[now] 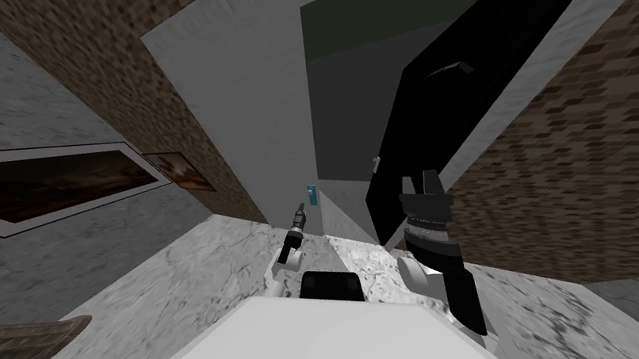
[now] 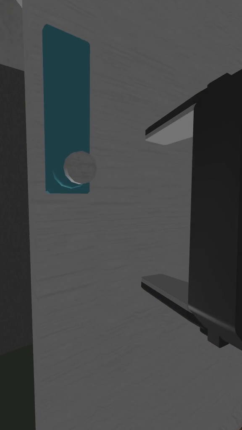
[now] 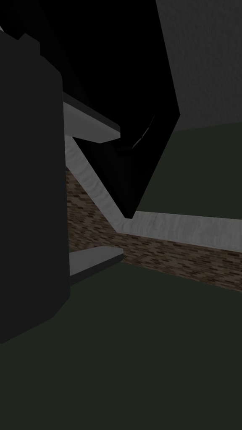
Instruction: Push the door open
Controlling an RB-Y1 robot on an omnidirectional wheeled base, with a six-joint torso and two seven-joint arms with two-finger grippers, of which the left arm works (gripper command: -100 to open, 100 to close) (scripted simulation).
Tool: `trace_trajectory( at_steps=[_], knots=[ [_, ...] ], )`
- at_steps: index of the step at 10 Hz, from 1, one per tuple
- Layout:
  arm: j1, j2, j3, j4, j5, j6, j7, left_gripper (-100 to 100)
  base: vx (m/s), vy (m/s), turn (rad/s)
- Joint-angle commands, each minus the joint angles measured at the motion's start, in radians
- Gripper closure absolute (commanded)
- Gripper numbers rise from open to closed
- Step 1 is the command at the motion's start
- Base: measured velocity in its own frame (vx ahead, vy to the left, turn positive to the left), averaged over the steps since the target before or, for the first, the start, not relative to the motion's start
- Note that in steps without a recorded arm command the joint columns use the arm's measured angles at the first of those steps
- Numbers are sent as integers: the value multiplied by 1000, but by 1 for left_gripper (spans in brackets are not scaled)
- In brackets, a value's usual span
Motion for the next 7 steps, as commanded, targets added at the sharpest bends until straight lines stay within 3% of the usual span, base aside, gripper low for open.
trace_trajectory(
  at_steps=[1,7],
  knots=[
    [-16,-2,-3,38,4,0,8,-100,70,95,-48],
    [-59,-24,-17,137,14,10,24,-100,84,82,-40]
  ],
)
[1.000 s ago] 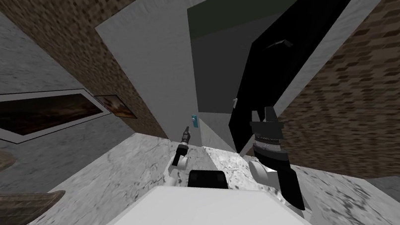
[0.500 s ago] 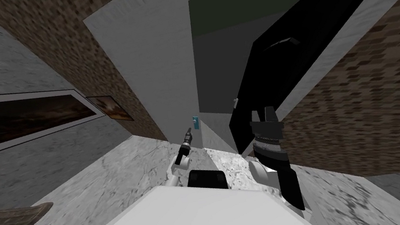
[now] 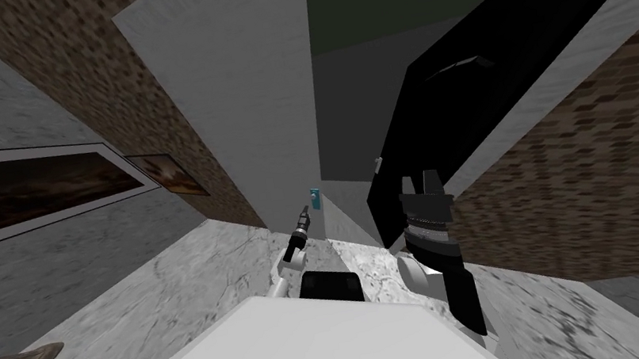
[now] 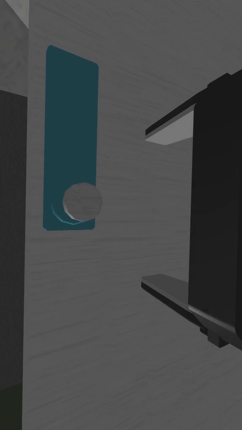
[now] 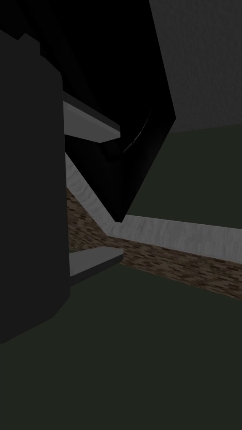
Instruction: Push the door open
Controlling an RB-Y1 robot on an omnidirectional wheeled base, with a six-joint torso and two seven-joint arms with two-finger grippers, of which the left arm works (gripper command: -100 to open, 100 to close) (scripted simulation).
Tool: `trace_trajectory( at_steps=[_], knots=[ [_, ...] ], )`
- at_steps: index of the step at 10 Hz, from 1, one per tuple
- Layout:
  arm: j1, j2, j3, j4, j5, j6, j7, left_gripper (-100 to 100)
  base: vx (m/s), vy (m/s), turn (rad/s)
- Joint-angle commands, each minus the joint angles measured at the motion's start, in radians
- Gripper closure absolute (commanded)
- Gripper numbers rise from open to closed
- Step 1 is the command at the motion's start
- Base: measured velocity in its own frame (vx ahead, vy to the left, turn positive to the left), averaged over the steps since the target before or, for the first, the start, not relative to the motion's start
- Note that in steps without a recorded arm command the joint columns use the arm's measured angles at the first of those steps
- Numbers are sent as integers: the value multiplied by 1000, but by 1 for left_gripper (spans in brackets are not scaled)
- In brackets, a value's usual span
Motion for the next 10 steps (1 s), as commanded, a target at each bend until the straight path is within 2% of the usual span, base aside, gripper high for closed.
trace_trajectory(
  at_steps=[1,2,5,7,9,10],
  knots=[
    [0,0,0,0,0,0,0,-100,32,25,-6],
    [-9,24,5,11,1,-1,0,-100,109,-6,-21],
    [-23,38,14,29,3,-4,0,-100,203,-32,-15],
    [-33,29,21,42,4,-6,0,-100,195,-22,-17],
    [-43,5,27,54,5,-7,0,-100,195,-39,-15],
    [-40,13,25,51,5,-7,0,-100,85,-15,0]
  ],
)
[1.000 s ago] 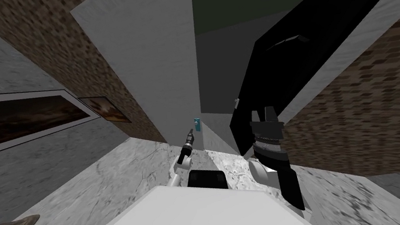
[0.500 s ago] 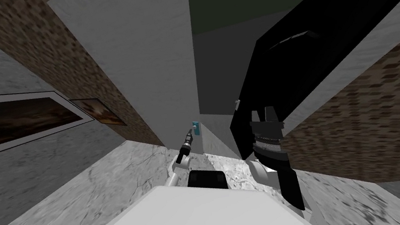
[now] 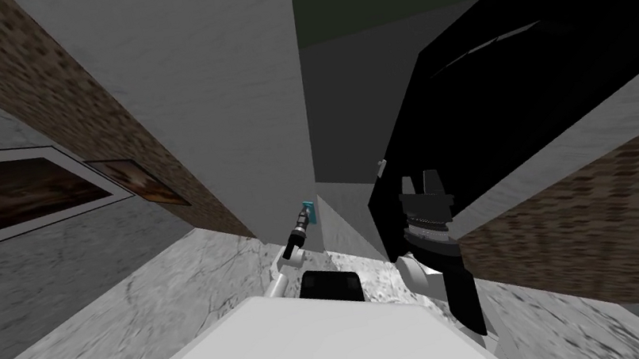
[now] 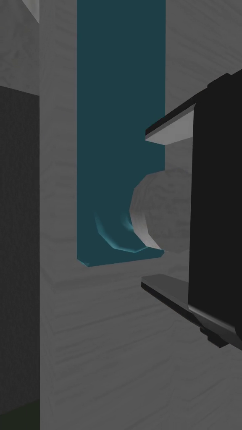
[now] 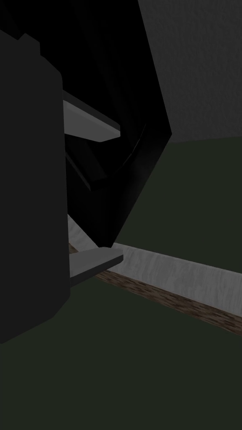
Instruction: Push the door open
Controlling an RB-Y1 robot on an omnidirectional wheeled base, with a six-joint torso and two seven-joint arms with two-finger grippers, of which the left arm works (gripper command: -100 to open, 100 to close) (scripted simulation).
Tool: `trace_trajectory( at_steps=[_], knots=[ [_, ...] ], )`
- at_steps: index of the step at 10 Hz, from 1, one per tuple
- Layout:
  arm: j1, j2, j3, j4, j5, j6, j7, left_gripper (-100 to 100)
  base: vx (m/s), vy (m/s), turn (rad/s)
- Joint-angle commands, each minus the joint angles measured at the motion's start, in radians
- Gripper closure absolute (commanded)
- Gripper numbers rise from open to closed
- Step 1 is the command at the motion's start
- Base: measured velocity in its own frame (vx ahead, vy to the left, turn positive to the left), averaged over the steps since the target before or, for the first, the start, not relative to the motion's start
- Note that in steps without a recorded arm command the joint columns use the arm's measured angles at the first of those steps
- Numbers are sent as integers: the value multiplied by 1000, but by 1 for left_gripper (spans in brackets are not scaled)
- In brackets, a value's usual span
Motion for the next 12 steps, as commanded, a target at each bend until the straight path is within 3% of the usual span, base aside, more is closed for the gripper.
trace_trajectory(
  at_steps=[1,6,12],
  knots=[
    [1,2,0,-1,0,0,0,100,-11,1,4],
    [1,2,0,-1,0,0,0,100,-7,3,-5],
    [-10,21,48,2,9,1,-5,100,154,-60,35]
  ],
)
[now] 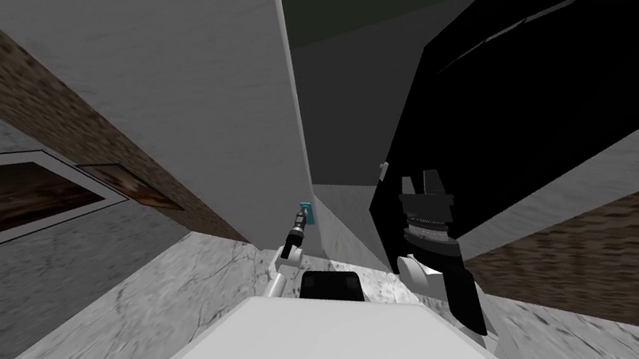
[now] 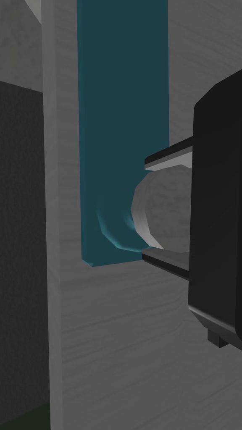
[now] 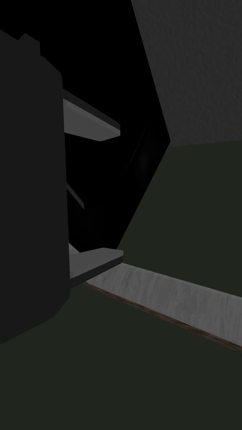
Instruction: Push the door open
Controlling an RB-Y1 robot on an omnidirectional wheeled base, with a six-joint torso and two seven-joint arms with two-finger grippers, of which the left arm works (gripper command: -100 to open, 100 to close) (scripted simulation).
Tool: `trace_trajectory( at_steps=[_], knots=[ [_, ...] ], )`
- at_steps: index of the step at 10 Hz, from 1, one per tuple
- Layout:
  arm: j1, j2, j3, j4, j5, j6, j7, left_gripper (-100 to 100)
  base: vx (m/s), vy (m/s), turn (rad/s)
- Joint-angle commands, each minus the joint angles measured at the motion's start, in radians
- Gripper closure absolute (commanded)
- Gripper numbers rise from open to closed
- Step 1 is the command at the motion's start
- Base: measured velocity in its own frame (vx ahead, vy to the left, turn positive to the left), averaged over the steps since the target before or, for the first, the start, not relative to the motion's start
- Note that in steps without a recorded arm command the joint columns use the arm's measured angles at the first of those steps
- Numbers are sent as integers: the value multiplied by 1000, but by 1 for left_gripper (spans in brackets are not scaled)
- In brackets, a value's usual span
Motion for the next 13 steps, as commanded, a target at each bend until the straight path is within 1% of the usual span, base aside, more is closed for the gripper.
trace_trajectory(
  at_steps=[1,3,4,7,9,10,13],
  knots=[
    [-7,15,29,-7,6,-2,-1,100,212,-97,70],
    [-10,21,56,-4,11,-2,-4,100,207,-117,83],
    [-11,22,63,-3,12,-1,-5,100,167,-110,56],
    [-16,25,109,2,21,-1,-9,100,167,-104,92],
    [-19,24,141,5,27,0,-13,100,164,-122,127],
    [-9,39,123,-2,28,2,-6,-100,-26,-75,47],
    [-2,41,118,-9,31,3,-3,-100,-167,-18,2]
  ],
)
